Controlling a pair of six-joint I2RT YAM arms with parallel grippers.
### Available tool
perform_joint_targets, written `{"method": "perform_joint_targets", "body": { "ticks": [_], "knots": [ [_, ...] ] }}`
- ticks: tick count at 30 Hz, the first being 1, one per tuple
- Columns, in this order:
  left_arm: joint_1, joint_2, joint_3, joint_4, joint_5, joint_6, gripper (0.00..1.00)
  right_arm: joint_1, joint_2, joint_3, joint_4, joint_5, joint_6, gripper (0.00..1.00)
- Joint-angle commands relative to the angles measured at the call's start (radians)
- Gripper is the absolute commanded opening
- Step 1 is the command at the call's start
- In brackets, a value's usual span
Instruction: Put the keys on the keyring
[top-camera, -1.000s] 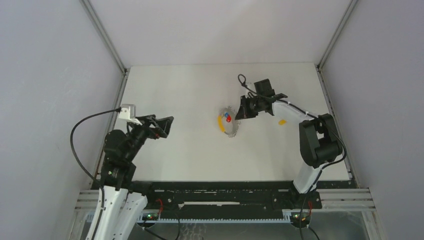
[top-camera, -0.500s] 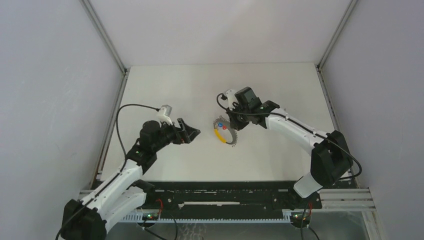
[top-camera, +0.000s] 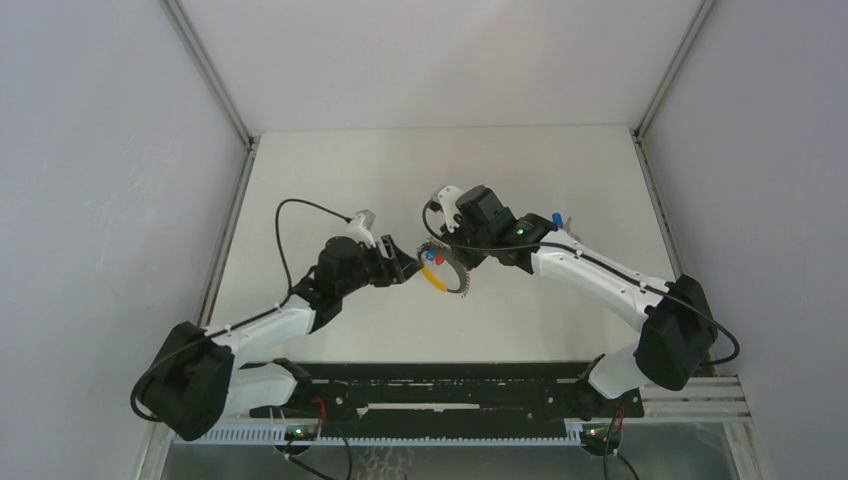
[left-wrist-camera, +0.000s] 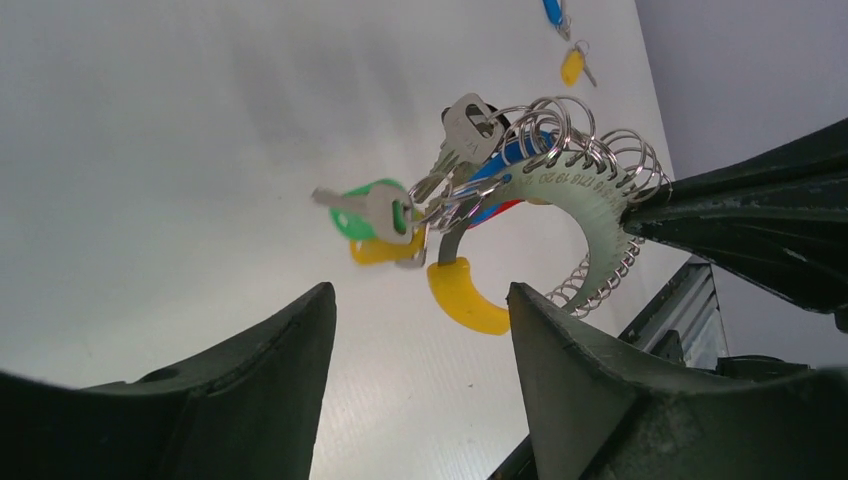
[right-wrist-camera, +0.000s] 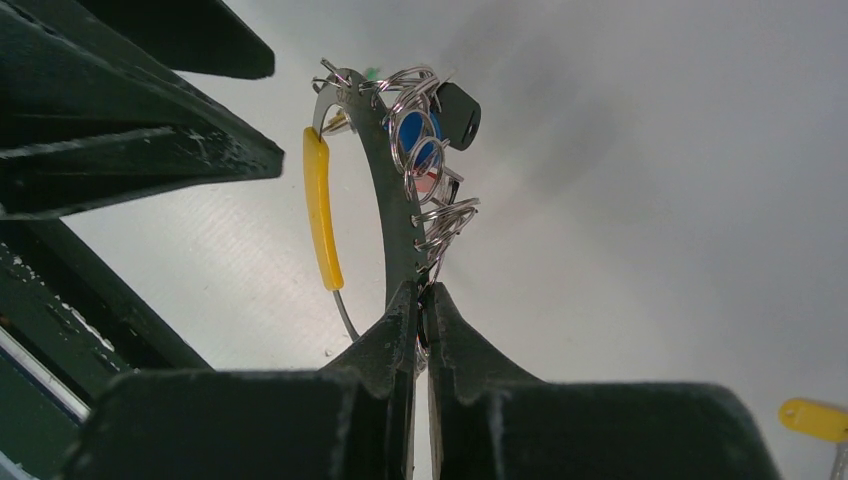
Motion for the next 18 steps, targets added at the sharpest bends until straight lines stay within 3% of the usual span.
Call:
{"method": "perform_joint_targets", "body": {
  "ticks": [1, 15, 17, 18],
  "knots": [
    [-0.039, 0.061, 0.072, 0.101, -0.036, -0.048, 0.66, 0.039, -0.046, -0.007, 0.07, 0.083, 0.036, 0.0],
    [-0.091, 0.236, 0.061, 0.281, -0.092, -0.218, 0.51, 0.133, -0.03, -0.01, 0.127, 0.245, 0.091, 0.0],
    [-0.1, 0.25, 0.069, 0.282, -0.101, -0.218, 0.47, 0.147, -0.031, -0.014, 0.137, 0.264, 0.095, 0.0],
    [-0.101, 0.257, 0.07, 0.286, -0.102, -0.218, 0.38, 0.154, -0.034, -0.018, 0.144, 0.266, 0.099, 0.0]
  ]
}}
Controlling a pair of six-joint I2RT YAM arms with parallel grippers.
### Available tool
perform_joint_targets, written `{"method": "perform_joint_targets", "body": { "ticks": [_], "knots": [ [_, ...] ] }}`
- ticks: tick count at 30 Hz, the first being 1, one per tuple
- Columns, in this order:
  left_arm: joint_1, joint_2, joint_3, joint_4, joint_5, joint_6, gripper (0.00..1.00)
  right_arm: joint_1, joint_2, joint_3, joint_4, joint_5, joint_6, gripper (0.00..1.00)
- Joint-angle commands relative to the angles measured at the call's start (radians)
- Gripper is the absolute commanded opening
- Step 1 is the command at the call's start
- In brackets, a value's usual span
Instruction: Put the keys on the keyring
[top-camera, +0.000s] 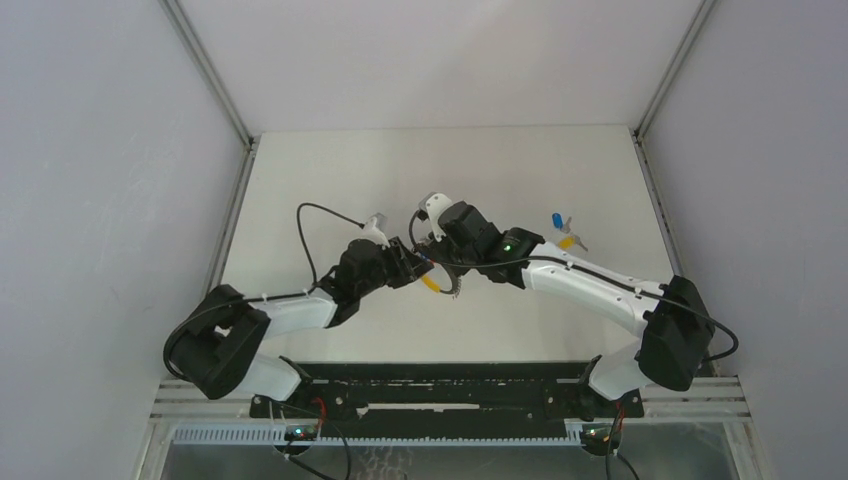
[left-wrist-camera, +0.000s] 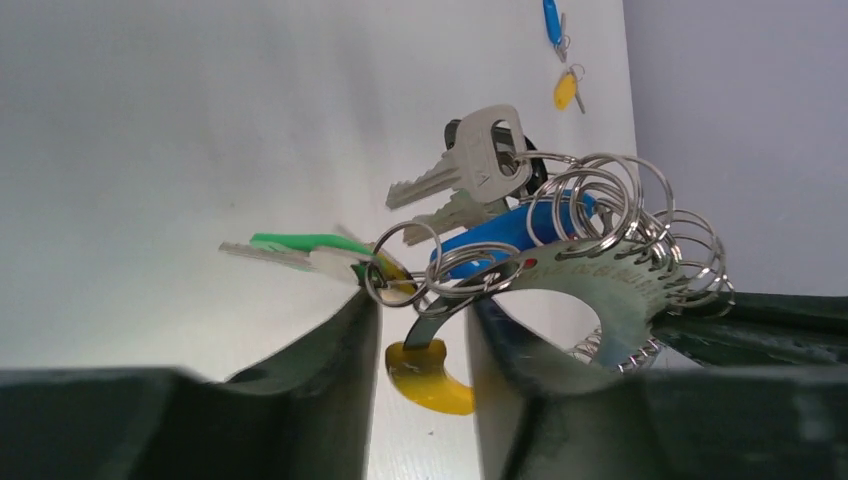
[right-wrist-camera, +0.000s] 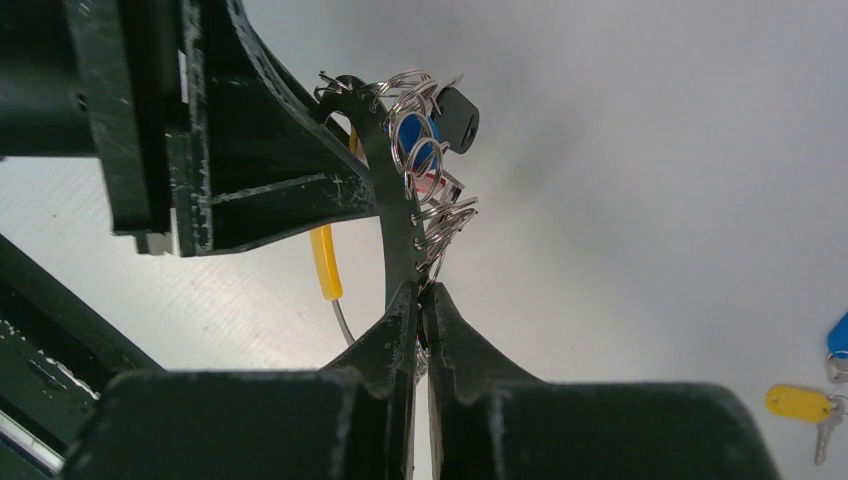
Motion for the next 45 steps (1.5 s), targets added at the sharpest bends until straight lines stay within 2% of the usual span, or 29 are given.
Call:
{"method": "perform_joint_targets", "body": {
  "ticks": [1, 6, 8, 10, 12, 16, 20, 24, 28, 34, 40, 45],
  "knots": [
    [-0.017, 0.024, 0.049, 0.089, -0.025, -0.03, 0.33, 0.034, -0.036, -0.001, 0.089, 0.061, 0.035, 0.0],
    [-0.017, 0.032, -0.001, 0.244, -0.019, -0.029, 0.12, 0.048, -0.059, -0.006, 0.083, 0.005, 0.036, 0.02],
    [-0.014, 0.032, -0.023, 0.325, -0.005, -0.018, 0.05, 0.049, -0.082, -0.011, 0.075, -0.015, 0.037, 0.08],
    [-0.01, 0.032, -0.045, 0.406, 0.012, -0.004, 0.0, 0.049, -0.114, -0.02, 0.071, -0.034, 0.039, 0.19],
    [-0.002, 0.036, -0.064, 0.492, 0.038, 0.013, 0.0, 0.048, -0.156, -0.029, 0.068, -0.068, 0.037, 0.34],
    [0.031, 0.06, -0.085, 0.656, 0.111, 0.038, 0.0, 0.03, -0.252, -0.059, 0.066, -0.156, 0.035, 0.47],
    [0.077, 0.089, -0.107, 0.797, 0.19, 0.048, 0.0, -0.049, -0.367, -0.122, 0.096, -0.296, 0.035, 0.56],
    [0.093, 0.086, -0.109, 0.806, 0.212, 0.059, 0.0, -0.139, -0.448, -0.219, 0.186, -0.424, 0.036, 0.6],
    [0.092, 0.089, -0.108, 0.818, 0.217, 0.037, 0.0, -0.166, -0.446, -0.28, 0.275, -0.474, 0.034, 0.62],
    [0.091, 0.087, -0.113, 0.842, 0.233, 0.033, 0.0, -0.181, -0.399, -0.292, 0.343, -0.567, 0.044, 0.62],
    [0.091, 0.055, -0.115, 0.82, 0.29, 0.098, 0.0, -0.27, -0.41, -0.299, 0.421, -0.805, 0.095, 0.62],
    [0.091, 0.021, -0.102, 0.78, 0.319, 0.134, 0.0, -0.317, -0.38, -0.299, 0.49, -0.894, 0.153, 0.6]
  ]
}}
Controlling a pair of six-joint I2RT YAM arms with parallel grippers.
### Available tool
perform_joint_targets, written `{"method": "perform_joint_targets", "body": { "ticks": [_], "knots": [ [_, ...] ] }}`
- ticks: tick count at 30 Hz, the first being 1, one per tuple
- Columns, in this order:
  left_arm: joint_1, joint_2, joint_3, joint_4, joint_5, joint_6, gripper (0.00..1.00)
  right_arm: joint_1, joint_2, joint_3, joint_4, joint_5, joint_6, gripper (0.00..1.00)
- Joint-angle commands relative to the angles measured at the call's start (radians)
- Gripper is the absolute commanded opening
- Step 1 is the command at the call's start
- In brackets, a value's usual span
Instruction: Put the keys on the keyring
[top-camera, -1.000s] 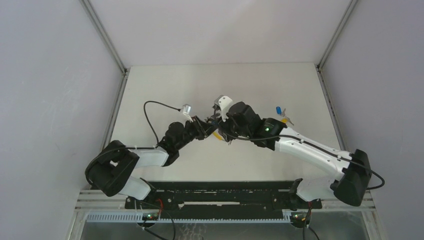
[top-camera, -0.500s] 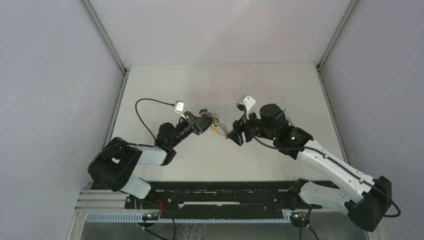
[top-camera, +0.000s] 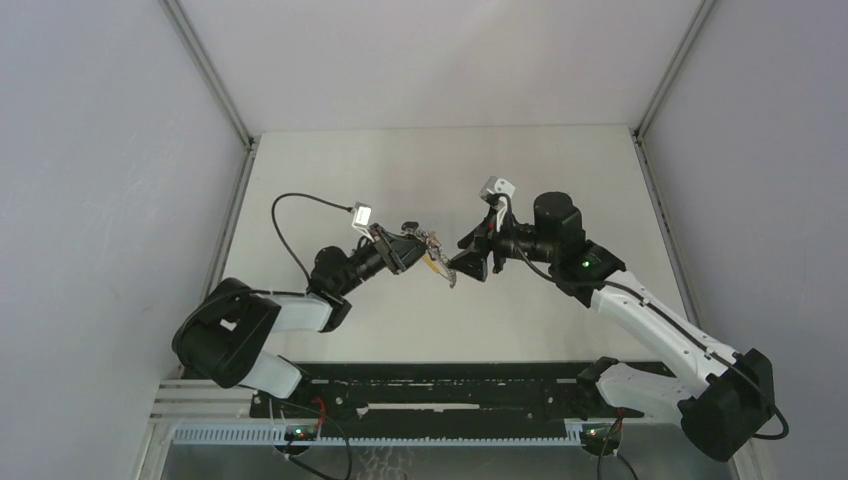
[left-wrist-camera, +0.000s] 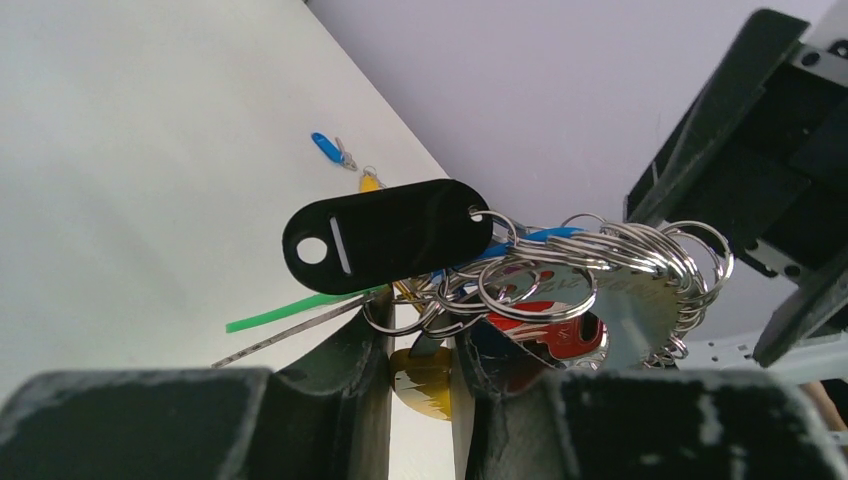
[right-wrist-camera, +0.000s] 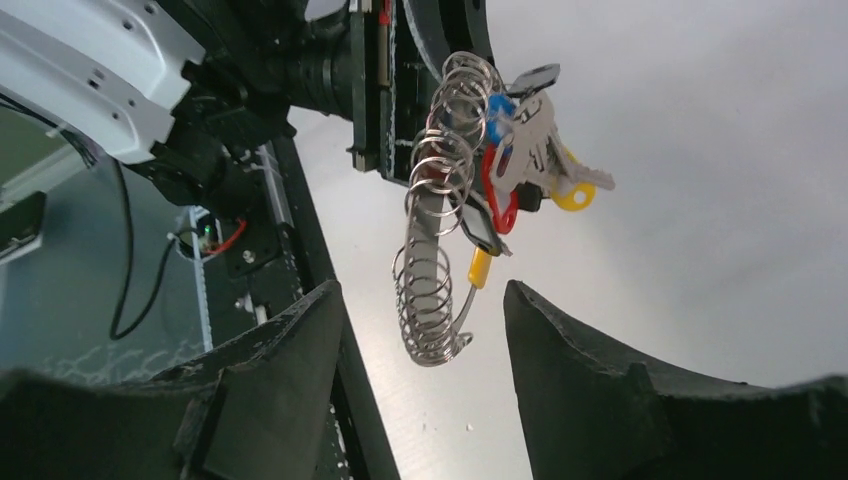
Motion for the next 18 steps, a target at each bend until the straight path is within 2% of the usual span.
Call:
{"method": "perform_joint_targets", "body": {
  "ticks": [1, 18],
  "knots": [
    [0.0, -0.063, 0.008, 0.041, 0.047, 0.058, 0.0, -0.029, 0.017, 0.002, 0.133, -0.135, 0.073, 0.6],
    [-0.003, -0.073, 0.04, 0.03, 0.085, 0.057, 0.0, -0.051, 0.121, 0.031, 0.221, -0.312, 0.168, 0.46]
  ]
}}
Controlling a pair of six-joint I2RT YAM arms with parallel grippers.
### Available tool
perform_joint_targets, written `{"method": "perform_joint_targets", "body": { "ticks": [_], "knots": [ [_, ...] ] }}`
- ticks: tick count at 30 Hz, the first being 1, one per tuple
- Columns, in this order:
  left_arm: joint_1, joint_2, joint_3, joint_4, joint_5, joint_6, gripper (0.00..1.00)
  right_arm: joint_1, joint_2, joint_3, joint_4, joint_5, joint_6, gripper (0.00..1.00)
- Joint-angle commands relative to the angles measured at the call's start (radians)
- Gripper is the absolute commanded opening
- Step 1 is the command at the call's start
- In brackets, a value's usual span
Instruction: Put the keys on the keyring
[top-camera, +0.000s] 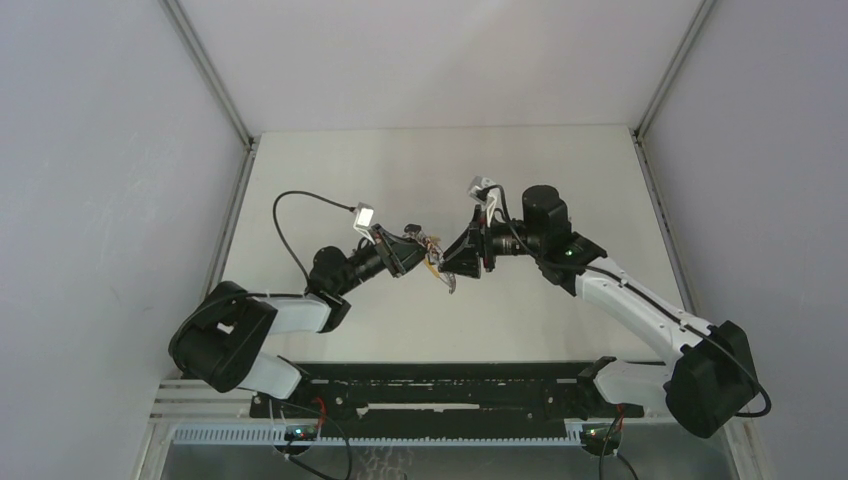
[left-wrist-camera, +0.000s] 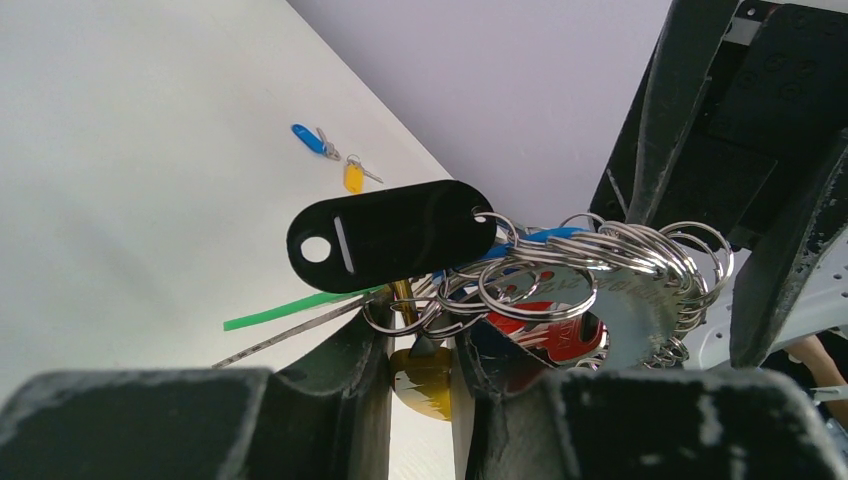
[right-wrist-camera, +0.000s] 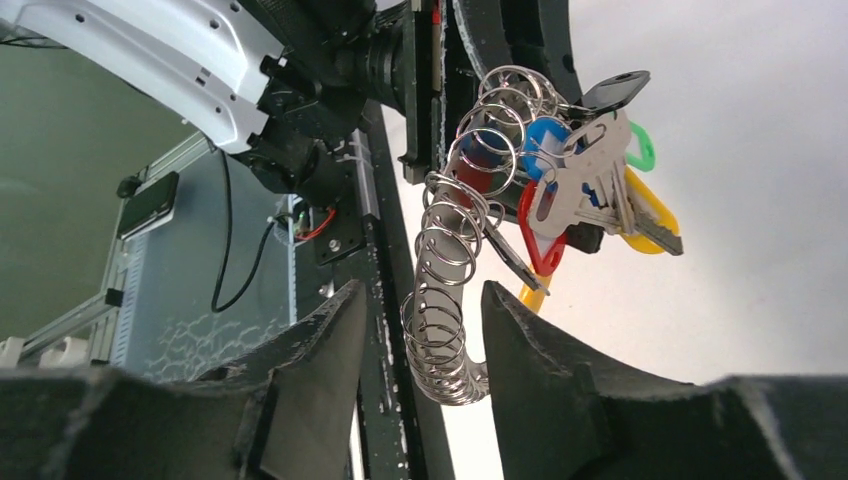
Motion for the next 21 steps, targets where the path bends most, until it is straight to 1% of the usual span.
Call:
{"method": "perform_joint_targets", "body": {
  "ticks": [1, 4, 8, 15, 21],
  "knots": [
    [-0.003, -0.038, 0.04, 0.048, 0.021, 0.014, 0.0, -0.005, -0.01, 0.031, 0.064, -0.074, 0.026, 0.43],
    [-0.003, -0.036, 0.039, 0.045, 0.02, 0.019, 0.0, -0.005, -0.027, 0.031, 0.061, -0.082, 0.017, 0.35],
    [-0.003, -0.034, 0.035, 0.031, 0.019, 0.026, 0.0, -0.005, -0.054, 0.031, 0.059, -0.091, 0.005, 0.29],
    [-0.003, -0.053, 0.038, 0.0, 0.021, 0.037, 0.0, 0.003, -0.065, 0.026, 0.061, -0.079, -0.009, 0.24],
    [-0.003, -0.081, 0.043, -0.052, 0.036, 0.064, 0.0, 0.032, -0.077, 0.027, -0.02, 0.04, -0.09, 0.26]
  ]
}}
